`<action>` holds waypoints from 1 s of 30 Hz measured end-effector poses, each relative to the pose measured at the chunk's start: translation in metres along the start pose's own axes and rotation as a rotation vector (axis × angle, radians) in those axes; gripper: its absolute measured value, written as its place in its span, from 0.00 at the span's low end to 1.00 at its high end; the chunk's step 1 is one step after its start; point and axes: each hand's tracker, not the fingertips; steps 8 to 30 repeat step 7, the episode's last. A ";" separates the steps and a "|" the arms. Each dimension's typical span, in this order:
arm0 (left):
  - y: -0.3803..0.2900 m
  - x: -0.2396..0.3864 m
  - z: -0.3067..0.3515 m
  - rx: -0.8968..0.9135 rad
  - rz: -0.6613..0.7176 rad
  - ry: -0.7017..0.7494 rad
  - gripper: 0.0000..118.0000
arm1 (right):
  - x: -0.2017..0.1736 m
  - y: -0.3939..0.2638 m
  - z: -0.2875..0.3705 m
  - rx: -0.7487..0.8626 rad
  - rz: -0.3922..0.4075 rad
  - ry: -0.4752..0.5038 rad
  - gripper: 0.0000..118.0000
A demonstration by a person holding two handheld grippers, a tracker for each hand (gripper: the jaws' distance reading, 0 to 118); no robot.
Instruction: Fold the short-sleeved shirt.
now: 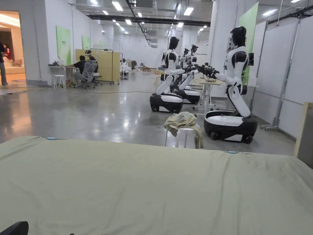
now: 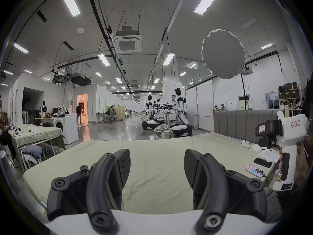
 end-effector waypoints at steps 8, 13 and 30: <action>-0.003 -0.001 -0.003 -0.009 0.023 -0.017 0.55 | 0.003 -0.005 -0.005 -0.022 -0.005 -0.016 1.00; -0.003 -0.001 -0.003 -0.009 0.023 -0.017 0.55 | 0.003 -0.005 -0.005 -0.022 -0.005 -0.016 1.00; -0.003 -0.001 -0.003 -0.009 0.023 -0.017 0.55 | 0.003 -0.005 -0.005 -0.022 -0.005 -0.016 1.00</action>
